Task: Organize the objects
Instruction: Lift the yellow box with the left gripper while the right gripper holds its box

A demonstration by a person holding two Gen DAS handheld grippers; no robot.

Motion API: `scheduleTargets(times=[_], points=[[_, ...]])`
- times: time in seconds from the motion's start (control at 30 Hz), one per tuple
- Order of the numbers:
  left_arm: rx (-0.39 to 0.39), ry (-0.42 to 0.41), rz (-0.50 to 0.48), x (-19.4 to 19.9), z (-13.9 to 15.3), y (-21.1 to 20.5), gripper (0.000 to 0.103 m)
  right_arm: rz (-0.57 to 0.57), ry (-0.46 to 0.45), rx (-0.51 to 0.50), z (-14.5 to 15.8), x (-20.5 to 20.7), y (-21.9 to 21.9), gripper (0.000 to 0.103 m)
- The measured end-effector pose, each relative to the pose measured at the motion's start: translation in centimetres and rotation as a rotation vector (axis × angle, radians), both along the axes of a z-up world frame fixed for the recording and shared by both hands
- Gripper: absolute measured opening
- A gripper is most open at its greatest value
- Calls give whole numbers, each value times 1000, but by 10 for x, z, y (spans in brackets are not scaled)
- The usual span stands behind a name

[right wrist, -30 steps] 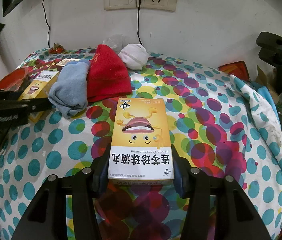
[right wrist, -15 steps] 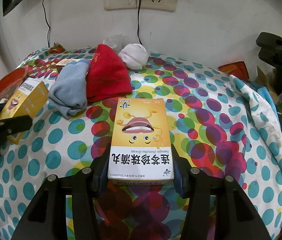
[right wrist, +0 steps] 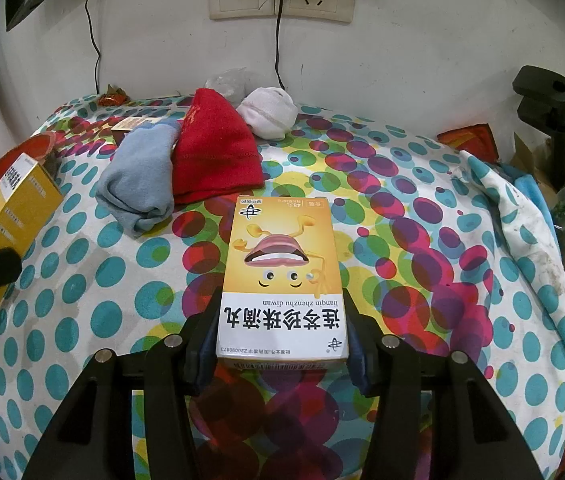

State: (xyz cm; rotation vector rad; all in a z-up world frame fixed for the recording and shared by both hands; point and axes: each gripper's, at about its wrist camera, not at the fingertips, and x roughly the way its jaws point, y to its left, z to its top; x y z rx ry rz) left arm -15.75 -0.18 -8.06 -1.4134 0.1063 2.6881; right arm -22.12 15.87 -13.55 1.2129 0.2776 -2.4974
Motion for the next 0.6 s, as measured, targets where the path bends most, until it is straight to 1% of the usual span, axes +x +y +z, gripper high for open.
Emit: scheduleTargets(times=[0.07, 0.2, 0.37, 0.47, 0.6], points=[[-6, 6, 5, 4, 1, 0, 52, 0, 0, 0, 0, 0, 0, 49], [11, 10, 2, 10, 6, -3, 52, 0, 0, 0, 0, 0, 0, 49], [-19, 17, -1, 16, 12, -8, 52, 0, 0, 0, 0, 0, 0, 49], [-12, 9, 3, 19, 13, -14, 52, 0, 0, 0, 0, 0, 0, 49], [-25, 16, 18, 22, 18, -24, 52, 0, -1, -1, 0, 0, 0, 49]])
